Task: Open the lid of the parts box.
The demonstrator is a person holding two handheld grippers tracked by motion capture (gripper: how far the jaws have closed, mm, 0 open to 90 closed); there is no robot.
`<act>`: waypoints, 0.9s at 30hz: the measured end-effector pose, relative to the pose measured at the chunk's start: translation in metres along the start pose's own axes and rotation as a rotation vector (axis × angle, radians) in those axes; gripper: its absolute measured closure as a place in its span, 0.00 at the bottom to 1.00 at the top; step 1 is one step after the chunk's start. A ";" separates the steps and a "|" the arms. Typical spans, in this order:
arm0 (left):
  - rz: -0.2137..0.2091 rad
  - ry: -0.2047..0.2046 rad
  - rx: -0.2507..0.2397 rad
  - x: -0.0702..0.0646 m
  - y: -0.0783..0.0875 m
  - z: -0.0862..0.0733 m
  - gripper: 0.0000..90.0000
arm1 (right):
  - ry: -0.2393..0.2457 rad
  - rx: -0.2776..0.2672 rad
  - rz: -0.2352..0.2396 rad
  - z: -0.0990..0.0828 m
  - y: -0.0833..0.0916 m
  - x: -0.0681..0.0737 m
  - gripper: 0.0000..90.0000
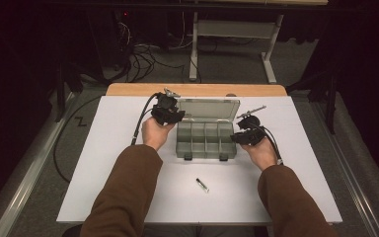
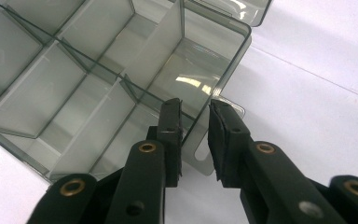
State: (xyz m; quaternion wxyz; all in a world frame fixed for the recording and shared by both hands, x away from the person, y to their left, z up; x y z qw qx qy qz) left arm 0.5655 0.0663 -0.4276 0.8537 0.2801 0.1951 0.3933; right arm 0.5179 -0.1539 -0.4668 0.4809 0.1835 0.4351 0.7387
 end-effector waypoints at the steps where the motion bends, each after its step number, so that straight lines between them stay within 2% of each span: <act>1: 0.002 0.005 -0.003 0.000 -0.001 0.000 0.73 | 0.002 -0.001 -0.002 0.000 0.000 0.000 0.84; 8: -0.001 0.026 0.020 0.005 -0.011 -0.005 0.74 | -0.001 0.002 -0.003 0.000 0.000 0.000 0.85; 16: -0.009 0.082 0.050 0.011 -0.024 -0.013 0.74 | 0.001 0.003 -0.001 0.000 0.000 0.000 0.85; 21: -0.008 0.106 0.046 0.014 -0.030 -0.014 0.75 | 0.000 0.005 -0.001 0.000 0.000 0.000 0.85; 27: -0.008 0.121 0.068 0.017 -0.035 -0.019 0.77 | 0.003 0.007 0.000 0.000 0.000 0.000 0.85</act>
Point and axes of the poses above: each handheld gripper's, and its own axes: y roughly backward along the jaws, z roughly out of its top, x roughly to its left, the point moved 10 cm from there along -y, roughly forward along the jaws, and after that the axes turned 10 degrees about -z, right-handed, at the moved point
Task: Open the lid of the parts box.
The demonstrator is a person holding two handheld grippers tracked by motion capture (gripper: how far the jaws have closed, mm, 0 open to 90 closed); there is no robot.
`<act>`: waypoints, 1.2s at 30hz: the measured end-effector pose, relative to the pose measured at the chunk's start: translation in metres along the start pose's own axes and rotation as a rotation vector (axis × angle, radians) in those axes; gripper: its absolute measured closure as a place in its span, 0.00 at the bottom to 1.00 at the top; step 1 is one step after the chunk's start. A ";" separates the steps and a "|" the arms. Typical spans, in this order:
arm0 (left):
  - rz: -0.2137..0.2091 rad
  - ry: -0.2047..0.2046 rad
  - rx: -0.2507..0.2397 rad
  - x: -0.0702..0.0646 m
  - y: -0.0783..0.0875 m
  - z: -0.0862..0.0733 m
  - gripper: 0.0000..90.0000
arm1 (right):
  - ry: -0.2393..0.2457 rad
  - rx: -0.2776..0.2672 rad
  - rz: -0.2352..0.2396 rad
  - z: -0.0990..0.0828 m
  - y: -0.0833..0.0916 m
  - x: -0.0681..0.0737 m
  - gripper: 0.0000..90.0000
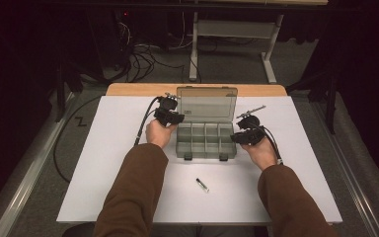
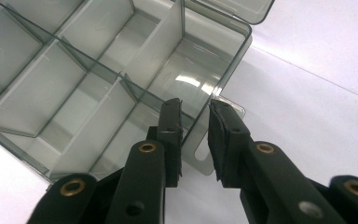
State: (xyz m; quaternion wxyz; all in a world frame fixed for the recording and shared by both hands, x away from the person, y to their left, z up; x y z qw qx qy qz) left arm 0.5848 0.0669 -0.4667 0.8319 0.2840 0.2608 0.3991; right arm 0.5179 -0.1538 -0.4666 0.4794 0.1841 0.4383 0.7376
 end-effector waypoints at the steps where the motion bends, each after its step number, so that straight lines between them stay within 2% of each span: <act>1: -0.001 0.008 -0.002 0.000 -0.001 0.000 0.77 | 0.000 0.000 0.000 0.000 0.000 0.000 0.85; 8: -0.009 0.028 -0.001 0.001 -0.002 0.000 0.77 | 0.005 0.003 0.008 0.000 0.000 0.000 0.84; 12: -0.020 0.063 0.004 0.002 -0.002 -0.001 0.79 | 0.007 0.014 0.012 0.001 0.000 0.000 0.84; 20: -0.034 0.089 0.024 0.003 0.000 -0.002 0.81 | 0.008 0.014 0.018 0.002 -0.001 -0.001 0.84; 36: -0.018 0.067 0.044 0.002 0.001 -0.002 0.81 | 0.011 0.012 0.024 0.001 -0.001 -0.002 0.84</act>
Point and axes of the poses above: each handheld gripper's, and its own axes: y roughly backward along the jaws, z roughly out of its top, x roughly to its left, the point moved 10 cm from there along -y, roughly forward along the jaws, and after that the axes turned 10 degrees about -z, right-handed, at the moved point
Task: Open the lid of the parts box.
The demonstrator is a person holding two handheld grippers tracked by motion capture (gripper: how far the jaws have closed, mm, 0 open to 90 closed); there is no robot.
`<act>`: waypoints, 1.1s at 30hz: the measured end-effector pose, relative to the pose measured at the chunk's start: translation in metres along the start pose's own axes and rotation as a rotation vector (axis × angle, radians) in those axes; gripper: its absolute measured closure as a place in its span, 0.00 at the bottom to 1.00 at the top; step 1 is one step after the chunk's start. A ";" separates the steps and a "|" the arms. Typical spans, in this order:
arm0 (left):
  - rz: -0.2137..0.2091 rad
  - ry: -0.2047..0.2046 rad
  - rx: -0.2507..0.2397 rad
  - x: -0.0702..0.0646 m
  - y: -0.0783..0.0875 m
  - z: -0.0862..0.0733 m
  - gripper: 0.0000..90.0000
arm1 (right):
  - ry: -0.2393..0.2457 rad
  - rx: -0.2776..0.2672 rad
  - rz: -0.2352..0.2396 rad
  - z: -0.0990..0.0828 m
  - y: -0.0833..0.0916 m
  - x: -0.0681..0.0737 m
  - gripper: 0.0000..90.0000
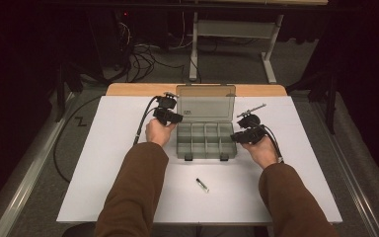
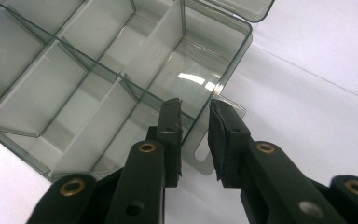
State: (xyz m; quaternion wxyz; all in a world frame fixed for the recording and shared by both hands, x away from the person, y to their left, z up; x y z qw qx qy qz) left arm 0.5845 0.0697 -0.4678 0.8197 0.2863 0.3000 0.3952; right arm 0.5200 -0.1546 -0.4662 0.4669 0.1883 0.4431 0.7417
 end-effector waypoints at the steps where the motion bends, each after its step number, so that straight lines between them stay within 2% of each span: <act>1: 0.004 -0.007 0.003 0.000 0.000 0.000 0.81 | 0.000 0.000 0.000 0.000 0.000 0.000 0.84; 7: 0.032 -0.049 0.004 0.000 0.001 0.000 0.79 | -0.002 0.002 0.003 0.000 0.000 0.000 0.84; 13: 0.050 -0.059 0.008 0.001 0.003 0.000 0.74 | -0.002 0.002 0.004 0.000 0.000 0.000 0.84; 20: 0.077 -0.071 0.011 0.005 0.012 0.000 0.64 | -0.001 -0.001 0.005 0.000 0.000 0.000 0.84; 26: 0.055 -0.067 0.012 0.003 0.021 0.000 0.60 | -0.003 -0.001 0.004 0.000 0.000 0.000 0.84; 30: 0.038 -0.089 0.037 -0.002 0.025 -0.004 0.59 | -0.007 -0.003 0.001 0.000 0.000 0.000 0.84; 33: 0.029 -0.098 0.035 -0.004 0.030 -0.008 0.59 | -0.006 -0.003 -0.001 -0.001 0.000 0.000 0.84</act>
Point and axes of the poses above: each handheld gripper's, and its own axes: y roughly backward along the jaws, z roughly out of its top, x roughly to its left, the point moved 10 cm from there along -y, roughly forward along the jaws, and after that the axes turned 10 degrees about -z, right-handed, at the moved point
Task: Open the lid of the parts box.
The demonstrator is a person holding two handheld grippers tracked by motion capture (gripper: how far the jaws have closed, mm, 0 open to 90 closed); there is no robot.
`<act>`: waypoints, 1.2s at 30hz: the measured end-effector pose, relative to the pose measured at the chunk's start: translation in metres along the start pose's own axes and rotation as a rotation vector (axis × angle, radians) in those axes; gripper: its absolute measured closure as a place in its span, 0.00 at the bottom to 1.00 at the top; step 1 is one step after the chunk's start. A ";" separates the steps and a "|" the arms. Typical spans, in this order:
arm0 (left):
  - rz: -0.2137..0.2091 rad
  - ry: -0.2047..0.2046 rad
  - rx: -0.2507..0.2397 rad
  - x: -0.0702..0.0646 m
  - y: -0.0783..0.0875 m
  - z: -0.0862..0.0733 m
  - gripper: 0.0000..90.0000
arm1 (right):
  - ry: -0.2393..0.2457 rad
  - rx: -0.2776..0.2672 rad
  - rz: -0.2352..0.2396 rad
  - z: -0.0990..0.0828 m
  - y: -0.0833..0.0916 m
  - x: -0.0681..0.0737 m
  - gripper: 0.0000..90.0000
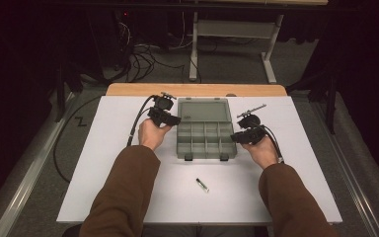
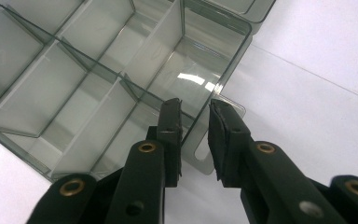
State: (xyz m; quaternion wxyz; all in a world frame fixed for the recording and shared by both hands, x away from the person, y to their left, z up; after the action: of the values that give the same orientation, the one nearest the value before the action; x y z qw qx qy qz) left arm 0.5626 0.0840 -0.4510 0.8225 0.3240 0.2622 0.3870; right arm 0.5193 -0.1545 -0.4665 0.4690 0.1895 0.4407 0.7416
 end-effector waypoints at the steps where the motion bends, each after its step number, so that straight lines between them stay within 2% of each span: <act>1: -0.003 0.000 0.002 0.000 0.001 -0.001 0.58 | -0.001 0.000 0.001 0.000 0.000 0.000 0.84; 11: -0.013 -0.031 0.022 -0.005 0.022 -0.021 0.54 | -0.002 -0.001 -0.004 0.000 0.000 0.000 0.84; 18: -0.015 -0.033 0.024 -0.005 0.032 -0.034 0.54 | -0.001 0.001 -0.007 0.000 0.000 0.000 0.84; 21: -0.019 -0.034 0.020 -0.007 0.037 -0.040 0.53 | 0.007 -0.003 -0.014 0.000 0.000 0.001 0.83; 22: -0.021 -0.033 0.017 -0.007 0.038 -0.041 0.53 | 0.024 -0.006 -0.019 -0.001 0.000 0.001 0.83; 25: -0.025 -0.037 0.034 -0.008 0.042 -0.048 0.53 | 0.044 -0.010 -0.035 -0.001 0.000 0.002 0.82; 27: -0.026 -0.046 0.032 -0.009 0.045 -0.049 0.53 | 0.043 -0.012 -0.036 -0.001 0.000 0.002 0.82; 32: -0.032 -0.057 0.008 -0.009 0.054 -0.055 0.51 | -0.001 -0.040 0.018 -0.001 0.001 0.002 0.77; 36: -0.014 -0.060 -0.008 -0.006 0.061 -0.062 0.48 | -0.013 -0.079 0.032 0.000 0.007 0.002 0.72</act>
State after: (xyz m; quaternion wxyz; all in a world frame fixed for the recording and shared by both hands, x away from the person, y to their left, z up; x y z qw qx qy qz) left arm 0.4887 0.1290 -0.4453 0.8340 0.3302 0.2383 0.3723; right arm 0.5148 -0.1533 -0.4609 0.4672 0.1828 0.4049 0.7644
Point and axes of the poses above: each handheld gripper's, and its own axes: y roughly backward along the jaws, z roughly out of its top, x roughly to its left, the point moved 10 cm from there along -y, roughly forward along the jaws, and after that the axes turned 10 degrees about -z, right-handed, at the moved point
